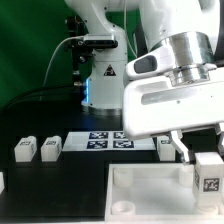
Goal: Assemble one leg
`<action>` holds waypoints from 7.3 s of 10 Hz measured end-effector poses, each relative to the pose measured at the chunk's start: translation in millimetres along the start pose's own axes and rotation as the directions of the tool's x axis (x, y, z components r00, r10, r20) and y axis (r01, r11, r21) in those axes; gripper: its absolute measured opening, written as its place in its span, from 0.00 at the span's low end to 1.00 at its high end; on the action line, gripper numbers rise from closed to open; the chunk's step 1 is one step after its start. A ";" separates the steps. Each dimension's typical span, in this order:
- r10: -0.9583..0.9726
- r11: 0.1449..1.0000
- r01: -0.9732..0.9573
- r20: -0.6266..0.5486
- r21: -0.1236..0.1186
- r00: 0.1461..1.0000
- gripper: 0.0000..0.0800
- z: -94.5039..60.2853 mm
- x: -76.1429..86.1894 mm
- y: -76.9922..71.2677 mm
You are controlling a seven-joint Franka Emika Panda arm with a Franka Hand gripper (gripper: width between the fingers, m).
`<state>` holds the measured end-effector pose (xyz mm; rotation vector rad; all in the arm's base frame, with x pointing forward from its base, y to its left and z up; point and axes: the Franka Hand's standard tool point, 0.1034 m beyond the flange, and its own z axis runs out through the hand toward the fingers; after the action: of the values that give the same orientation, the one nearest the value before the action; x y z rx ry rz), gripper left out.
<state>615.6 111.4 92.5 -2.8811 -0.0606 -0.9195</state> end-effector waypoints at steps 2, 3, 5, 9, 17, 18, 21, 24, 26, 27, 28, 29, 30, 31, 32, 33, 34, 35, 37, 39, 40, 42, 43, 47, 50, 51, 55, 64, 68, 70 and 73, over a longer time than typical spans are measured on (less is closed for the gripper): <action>-0.005 1.000 0.005 -0.028 -0.001 1.000 0.37 0.5 -1.5 -5.4; 0.005 1.000 -0.005 -0.027 -0.004 1.000 0.37 0.6 -1.1 -5.6; 0.016 1.000 -0.016 -0.010 -0.007 1.000 0.37 1.3 0.9 -5.2; 0.017 1.000 -0.017 0.019 -0.005 1.000 0.78 3.6 -4.8 -5.1; 0.022 1.000 -0.022 0.042 -0.002 0.999 0.81 5.1 -7.0 -5.9; 0.038 0.999 -0.039 0.088 0.007 0.995 0.81 3.6 1.7 -9.7; 0.053 0.998 -0.060 0.205 0.026 0.977 0.81 6.9 18.9 -12.9; 0.056 0.996 -0.084 0.444 0.043 0.894 0.81 10.1 13.7 -6.7; 0.046 0.993 -0.101 0.597 0.059 0.801 0.81 8.2 5.9 -7.6; 0.035 0.992 -0.106 0.665 0.066 0.746 0.81 7.0 1.2 -8.7; 0.035 0.992 -0.106 0.664 0.067 0.747 0.81 8.8 2.5 -9.0; 0.041 0.993 -0.104 0.637 0.063 0.770 0.81 12.1 3.8 -7.7; 0.041 0.993 -0.104 0.638 0.062 0.769 0.81 12.5 2.2 -7.3; 0.041 0.993 -0.104 0.638 0.062 0.769 0.70 12.6 2.2 -7.2; 0.041 0.993 -0.104 0.638 0.062 0.769 0.53 12.7 2.1 -7.1; 0.041 0.993 -0.104 0.638 0.061 0.769 0.53 12.7 2.0 -6.8; 0.041 0.994 -0.099 0.637 0.056 0.770 0.38 12.9 2.2 -2.3; 0.041 0.994 -0.099 0.637 0.055 0.769 0.38 13.0 2.1 -2.1; 0.088 0.990 -0.136 0.637 0.026 0.766 0.38 13.1 2.3 -1.5; 0.223 0.968 -0.249 0.603 -0.042 0.766 0.38 13.5 1.5 0.2; 0.417 0.901 -0.406 0.569 -0.155 0.709 0.37 13.0 0.1 -2.7; 0.704 0.699 -0.636 0.469 -0.326 0.533 0.38 14.6 -0.7 -10.3; 0.812 0.569 -0.722 0.403 -0.394 0.421 0.38 15.0 -2.2 -16.9; 0.943 0.291 -0.826 0.293 -0.483 0.160 0.38 15.3 -1.2 -23.1; 0.934 0.317 -0.821 0.307 -0.475 0.183 0.49 15.5 -1.7 -23.2; 0.898 0.408 -0.797 0.353 -0.445 0.263 0.66 15.8 -3.8 -21.6; 0.587 0.803 -0.539 0.494 -0.254 0.642 0.80 13.0 -4.3 -6.4; 0.243 0.968 -0.235 0.536 -0.084 0.809 0.69 15.7 6.9 -10.7; 0.607 0.792 -0.540 0.460 -0.285 0.647 0.39 15.8 7.3 -9.2; 0.820 0.567 -0.725 0.354 -0.391 0.450 0.39 17.3 7.5 -5.9; 0.965 0.216 -0.881 0.227 -0.420 0.129 0.40 19.6 8.9 3.9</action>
Offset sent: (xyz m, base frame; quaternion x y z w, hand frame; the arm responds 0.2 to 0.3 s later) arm -0.0065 0.0004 -0.0179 -0.0467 0.0148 0.0036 0.9988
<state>634.4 109.9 81.5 -2.3006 1.7006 0.0738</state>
